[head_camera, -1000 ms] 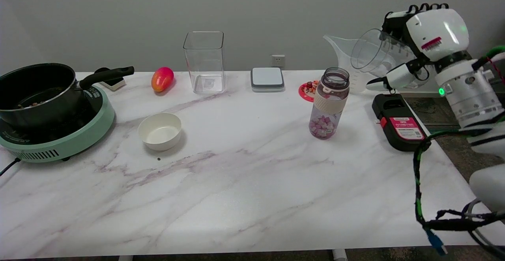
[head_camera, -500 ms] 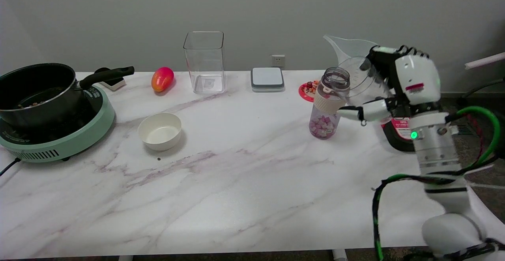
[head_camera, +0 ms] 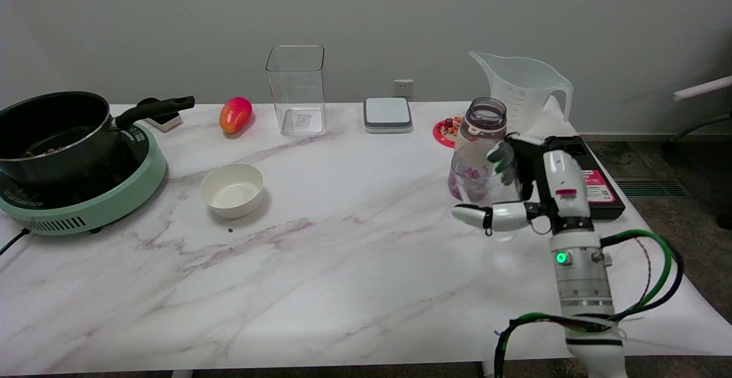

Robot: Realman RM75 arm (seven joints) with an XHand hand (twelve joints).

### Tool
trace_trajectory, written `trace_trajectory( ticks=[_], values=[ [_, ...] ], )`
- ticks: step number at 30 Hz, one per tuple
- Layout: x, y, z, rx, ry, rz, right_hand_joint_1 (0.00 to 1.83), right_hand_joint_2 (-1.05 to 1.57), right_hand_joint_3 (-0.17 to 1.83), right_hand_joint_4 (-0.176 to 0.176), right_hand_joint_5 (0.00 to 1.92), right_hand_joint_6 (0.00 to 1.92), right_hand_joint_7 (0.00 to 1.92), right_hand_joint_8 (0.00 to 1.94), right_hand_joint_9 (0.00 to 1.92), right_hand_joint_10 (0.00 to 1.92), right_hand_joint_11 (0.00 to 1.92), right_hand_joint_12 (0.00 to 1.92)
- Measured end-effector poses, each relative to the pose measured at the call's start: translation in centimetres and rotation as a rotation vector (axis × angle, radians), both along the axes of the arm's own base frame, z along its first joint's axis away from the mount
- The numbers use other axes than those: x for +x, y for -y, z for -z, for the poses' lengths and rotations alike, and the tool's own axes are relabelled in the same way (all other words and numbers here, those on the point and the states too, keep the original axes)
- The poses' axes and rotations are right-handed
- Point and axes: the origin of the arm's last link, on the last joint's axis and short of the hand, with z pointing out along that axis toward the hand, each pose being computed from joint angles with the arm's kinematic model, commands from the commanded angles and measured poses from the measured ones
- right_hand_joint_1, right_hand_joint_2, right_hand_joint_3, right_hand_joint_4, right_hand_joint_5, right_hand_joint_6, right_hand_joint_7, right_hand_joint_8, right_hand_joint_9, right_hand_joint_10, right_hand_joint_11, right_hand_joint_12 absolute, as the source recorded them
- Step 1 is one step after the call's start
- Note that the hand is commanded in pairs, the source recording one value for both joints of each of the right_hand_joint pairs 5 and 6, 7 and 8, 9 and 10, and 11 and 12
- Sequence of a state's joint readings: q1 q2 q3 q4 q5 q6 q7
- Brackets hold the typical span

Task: Place the cup on the table.

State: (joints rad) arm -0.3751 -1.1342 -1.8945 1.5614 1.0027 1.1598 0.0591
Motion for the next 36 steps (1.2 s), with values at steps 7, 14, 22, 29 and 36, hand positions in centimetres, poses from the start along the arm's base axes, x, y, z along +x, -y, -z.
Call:
trace_trajectory(
  ticks=[7,14,22,29,36],
  values=[
    [-2.4,-0.7,1.8,0.068,0.191,0.014,1.20,1.57,0.56,0.000,1.46,1.46,1.71,1.71,1.70,1.70,1.52,1.52],
    [-3.8,-0.1,3.0,0.161,0.362,0.009,1.17,1.57,0.52,0.000,1.47,1.47,1.71,1.71,1.69,1.69,1.50,1.50],
    [-4.0,3.4,3.8,0.287,0.470,-0.014,1.16,1.57,0.54,0.000,1.44,1.44,1.68,1.68,1.66,1.66,1.45,1.45],
    [-3.9,6.4,4.9,0.379,0.537,-0.035,1.15,1.57,0.51,0.000,1.46,1.46,1.68,1.68,1.65,1.65,1.45,1.45],
    [-4.5,8.8,6.1,0.441,0.622,-0.047,1.15,1.57,0.49,0.000,1.45,1.45,1.68,1.68,1.64,1.64,1.45,1.45]
  ],
)
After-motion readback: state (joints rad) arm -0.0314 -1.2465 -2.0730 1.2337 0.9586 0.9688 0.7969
